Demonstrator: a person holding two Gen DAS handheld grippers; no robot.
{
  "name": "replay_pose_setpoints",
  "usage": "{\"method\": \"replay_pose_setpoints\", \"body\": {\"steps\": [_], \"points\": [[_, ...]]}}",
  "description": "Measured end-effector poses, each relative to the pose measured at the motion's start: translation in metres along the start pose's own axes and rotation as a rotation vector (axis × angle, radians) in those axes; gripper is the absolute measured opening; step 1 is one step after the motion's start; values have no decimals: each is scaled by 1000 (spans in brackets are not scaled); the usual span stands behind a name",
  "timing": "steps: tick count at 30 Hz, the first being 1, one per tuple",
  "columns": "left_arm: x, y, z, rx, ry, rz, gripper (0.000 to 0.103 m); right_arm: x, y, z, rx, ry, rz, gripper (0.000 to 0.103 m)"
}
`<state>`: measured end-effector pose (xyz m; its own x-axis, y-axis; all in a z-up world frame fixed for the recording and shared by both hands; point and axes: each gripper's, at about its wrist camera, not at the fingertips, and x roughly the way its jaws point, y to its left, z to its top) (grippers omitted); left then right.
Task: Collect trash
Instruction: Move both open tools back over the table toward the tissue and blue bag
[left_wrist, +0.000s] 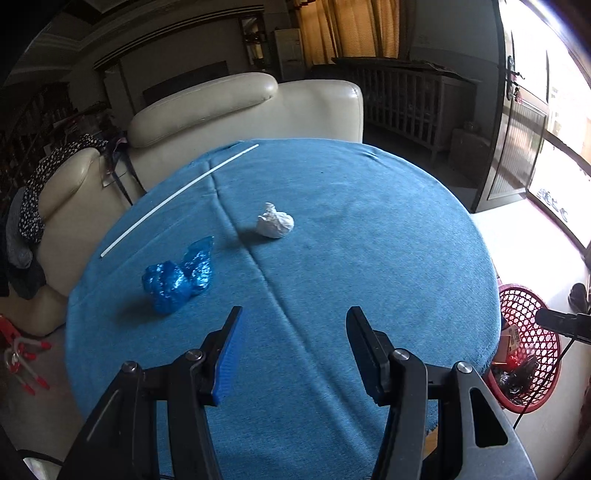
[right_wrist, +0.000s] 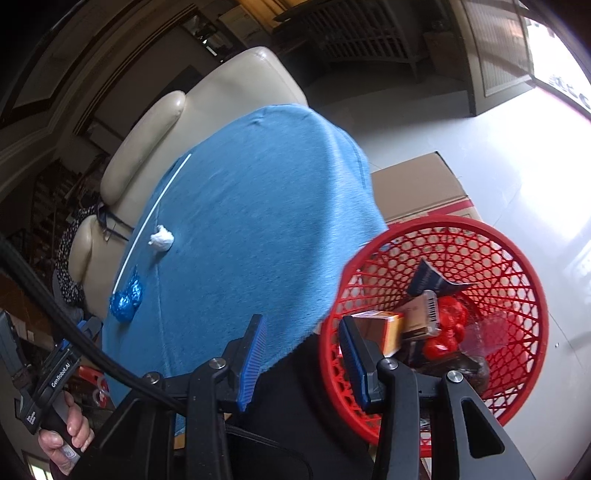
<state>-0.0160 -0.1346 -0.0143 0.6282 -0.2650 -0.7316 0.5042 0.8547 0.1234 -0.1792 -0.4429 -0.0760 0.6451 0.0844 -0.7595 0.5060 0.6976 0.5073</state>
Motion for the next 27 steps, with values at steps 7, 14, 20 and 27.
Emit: {"method": "replay_pose_setpoints", "body": {"steps": [7, 14, 20, 27], "points": [[2, 26, -6, -50, 5, 18, 57, 11, 30, -3, -57, 24, 8, 45], [9, 54, -17, -101, 22, 38, 57, 20, 57, -4, -112, 43, 14, 45], [14, 81, -27, -158, 42, 58, 57, 31, 86, -4, -170, 61, 23, 45], [21, 117, -41, -226, 69, 91, 57, 47, 128, 0, -259, 82, 36, 45]]}}
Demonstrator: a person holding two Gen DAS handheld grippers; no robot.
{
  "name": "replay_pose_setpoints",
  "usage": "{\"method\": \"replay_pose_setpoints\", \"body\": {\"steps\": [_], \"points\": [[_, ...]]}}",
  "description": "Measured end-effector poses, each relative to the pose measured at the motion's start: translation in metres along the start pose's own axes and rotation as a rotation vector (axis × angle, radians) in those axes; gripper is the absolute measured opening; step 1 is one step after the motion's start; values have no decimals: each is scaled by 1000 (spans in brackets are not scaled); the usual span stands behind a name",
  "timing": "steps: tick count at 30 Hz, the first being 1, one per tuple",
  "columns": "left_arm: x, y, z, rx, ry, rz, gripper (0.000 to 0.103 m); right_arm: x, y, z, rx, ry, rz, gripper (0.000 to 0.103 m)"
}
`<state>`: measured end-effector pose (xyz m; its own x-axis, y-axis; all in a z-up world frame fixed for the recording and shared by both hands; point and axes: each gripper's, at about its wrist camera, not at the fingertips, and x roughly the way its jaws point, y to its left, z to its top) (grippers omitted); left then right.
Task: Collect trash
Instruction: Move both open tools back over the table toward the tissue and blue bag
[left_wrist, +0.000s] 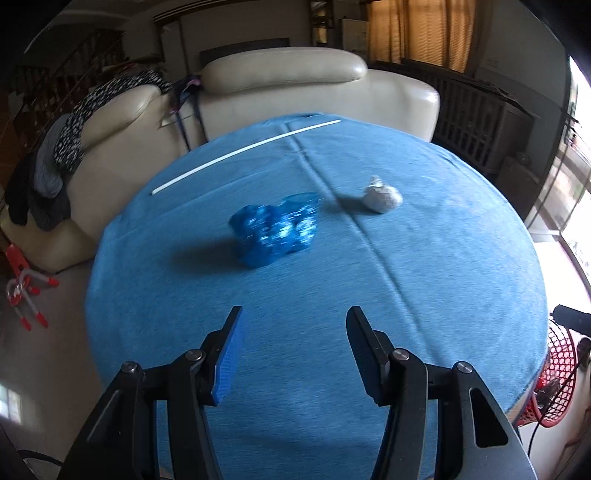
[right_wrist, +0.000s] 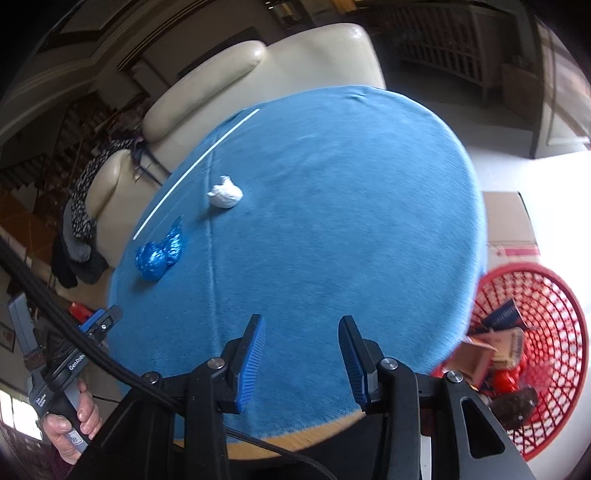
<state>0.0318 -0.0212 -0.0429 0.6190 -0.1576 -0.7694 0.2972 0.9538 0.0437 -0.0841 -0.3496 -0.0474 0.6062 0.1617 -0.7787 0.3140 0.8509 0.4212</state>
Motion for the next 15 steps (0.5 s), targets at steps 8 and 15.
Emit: {"method": "replay_pose_setpoints", "body": {"steps": [8, 15], "points": [[15, 54, -8, -105, 34, 57, 57, 31, 49, 25, -104, 26, 9, 45], [29, 97, -13, -190, 66, 100, 57, 69, 89, 55, -190, 46, 27, 47]]}}
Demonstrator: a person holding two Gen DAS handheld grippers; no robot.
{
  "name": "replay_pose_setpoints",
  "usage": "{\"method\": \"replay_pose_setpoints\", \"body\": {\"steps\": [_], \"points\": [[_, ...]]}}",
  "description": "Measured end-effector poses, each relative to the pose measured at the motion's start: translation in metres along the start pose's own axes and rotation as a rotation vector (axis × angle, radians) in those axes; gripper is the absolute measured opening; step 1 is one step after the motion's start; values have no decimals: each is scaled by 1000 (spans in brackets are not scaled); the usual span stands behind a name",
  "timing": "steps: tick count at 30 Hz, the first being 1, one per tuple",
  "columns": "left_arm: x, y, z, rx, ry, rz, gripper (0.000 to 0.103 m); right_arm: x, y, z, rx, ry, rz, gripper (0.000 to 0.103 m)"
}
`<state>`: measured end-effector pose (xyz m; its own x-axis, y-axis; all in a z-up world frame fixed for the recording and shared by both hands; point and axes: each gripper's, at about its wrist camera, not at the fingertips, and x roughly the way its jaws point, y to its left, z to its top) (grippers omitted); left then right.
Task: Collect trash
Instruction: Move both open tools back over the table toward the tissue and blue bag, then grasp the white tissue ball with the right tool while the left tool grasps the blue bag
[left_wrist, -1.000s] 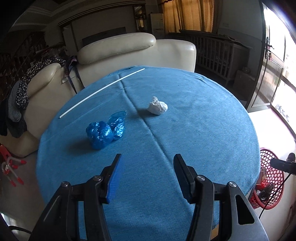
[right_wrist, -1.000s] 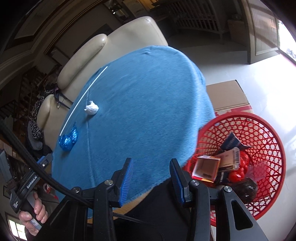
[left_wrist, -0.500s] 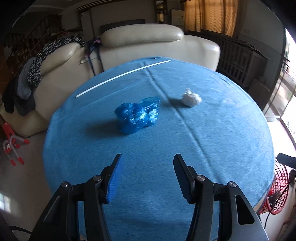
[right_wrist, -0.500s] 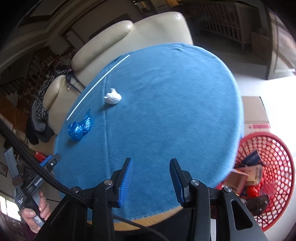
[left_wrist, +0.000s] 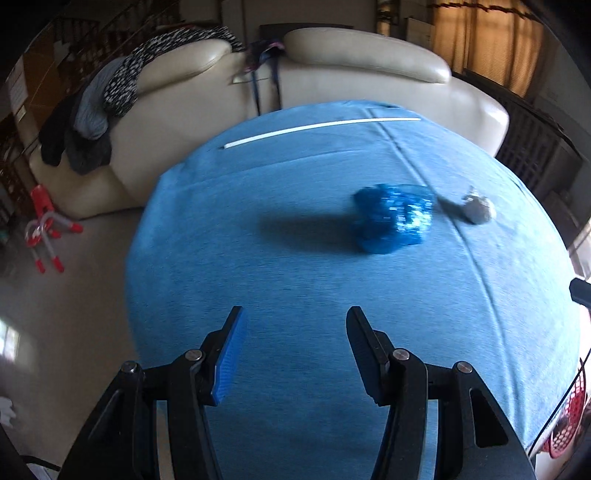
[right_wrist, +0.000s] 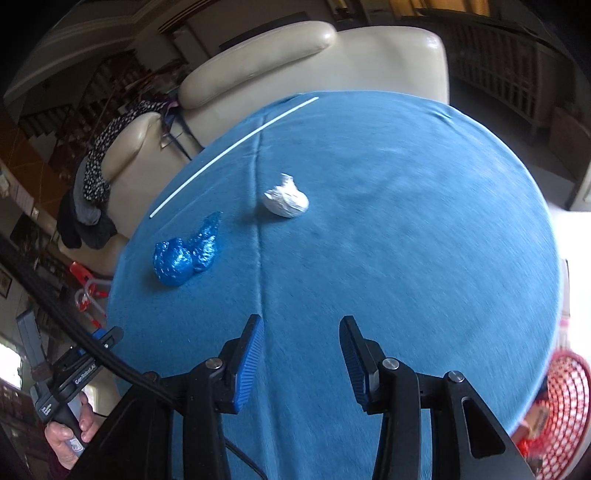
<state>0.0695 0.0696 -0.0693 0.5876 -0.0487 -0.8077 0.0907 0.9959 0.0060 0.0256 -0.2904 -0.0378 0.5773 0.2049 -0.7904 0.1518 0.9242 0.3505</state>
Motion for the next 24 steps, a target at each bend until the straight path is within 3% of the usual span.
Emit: {"method": "replay_pose_setpoints", "body": {"steps": [11, 15, 24], "points": [[15, 8, 31, -17, 5, -26, 57, 65, 18, 62, -65, 6, 3, 48], [21, -5, 50, -3, -6, -53, 66, 89, 19, 83, -69, 13, 7, 50], [47, -38, 95, 5, -2, -192, 69, 135, 25, 123, -44, 8, -13, 50]]}}
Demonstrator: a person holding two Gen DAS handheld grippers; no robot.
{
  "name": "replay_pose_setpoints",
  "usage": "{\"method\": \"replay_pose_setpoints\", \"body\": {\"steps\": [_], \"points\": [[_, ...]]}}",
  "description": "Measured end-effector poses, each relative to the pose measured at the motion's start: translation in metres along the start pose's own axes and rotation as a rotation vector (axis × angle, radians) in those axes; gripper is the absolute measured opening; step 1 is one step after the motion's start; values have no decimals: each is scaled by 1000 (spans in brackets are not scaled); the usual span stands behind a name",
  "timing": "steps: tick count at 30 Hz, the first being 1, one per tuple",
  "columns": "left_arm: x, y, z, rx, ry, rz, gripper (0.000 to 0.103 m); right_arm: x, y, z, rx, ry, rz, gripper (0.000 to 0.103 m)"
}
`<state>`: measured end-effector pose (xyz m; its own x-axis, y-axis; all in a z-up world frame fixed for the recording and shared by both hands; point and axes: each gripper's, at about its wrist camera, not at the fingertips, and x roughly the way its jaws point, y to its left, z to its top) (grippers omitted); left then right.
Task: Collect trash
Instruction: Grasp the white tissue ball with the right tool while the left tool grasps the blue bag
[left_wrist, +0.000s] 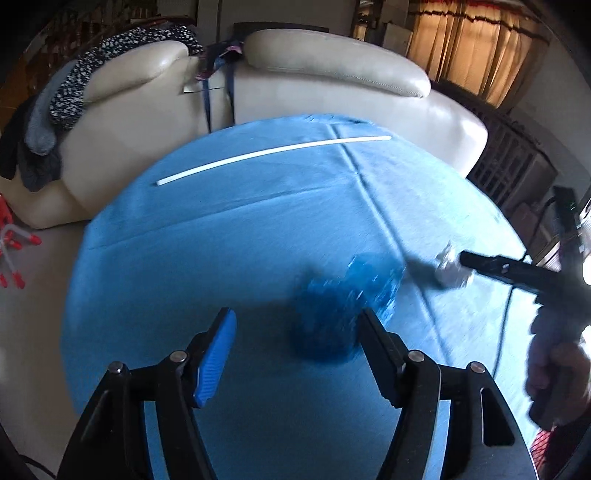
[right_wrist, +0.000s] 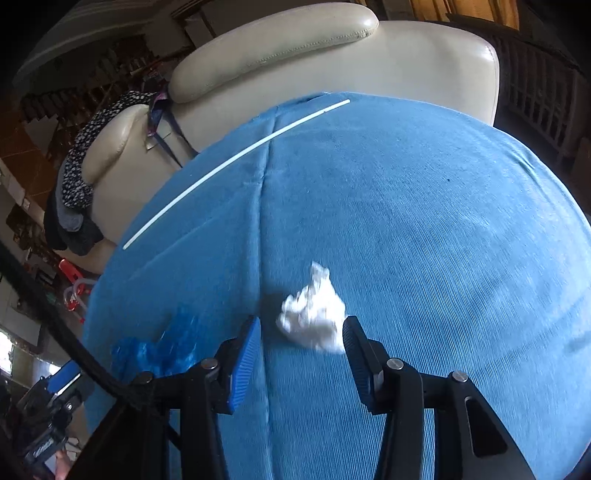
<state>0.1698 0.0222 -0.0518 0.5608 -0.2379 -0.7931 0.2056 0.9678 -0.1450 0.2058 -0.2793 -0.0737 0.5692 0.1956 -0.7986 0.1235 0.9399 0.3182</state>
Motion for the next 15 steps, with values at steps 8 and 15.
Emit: {"method": "replay_pose_setpoints", "body": {"steps": [8, 15], "points": [[42, -8, 3, -32, 76, -70, 71, 41, 0, 8, -10, 57, -38, 61], [45, -12, -9, -32, 70, -130, 51, 37, 0, -4, -65, 30, -84, 39]]}}
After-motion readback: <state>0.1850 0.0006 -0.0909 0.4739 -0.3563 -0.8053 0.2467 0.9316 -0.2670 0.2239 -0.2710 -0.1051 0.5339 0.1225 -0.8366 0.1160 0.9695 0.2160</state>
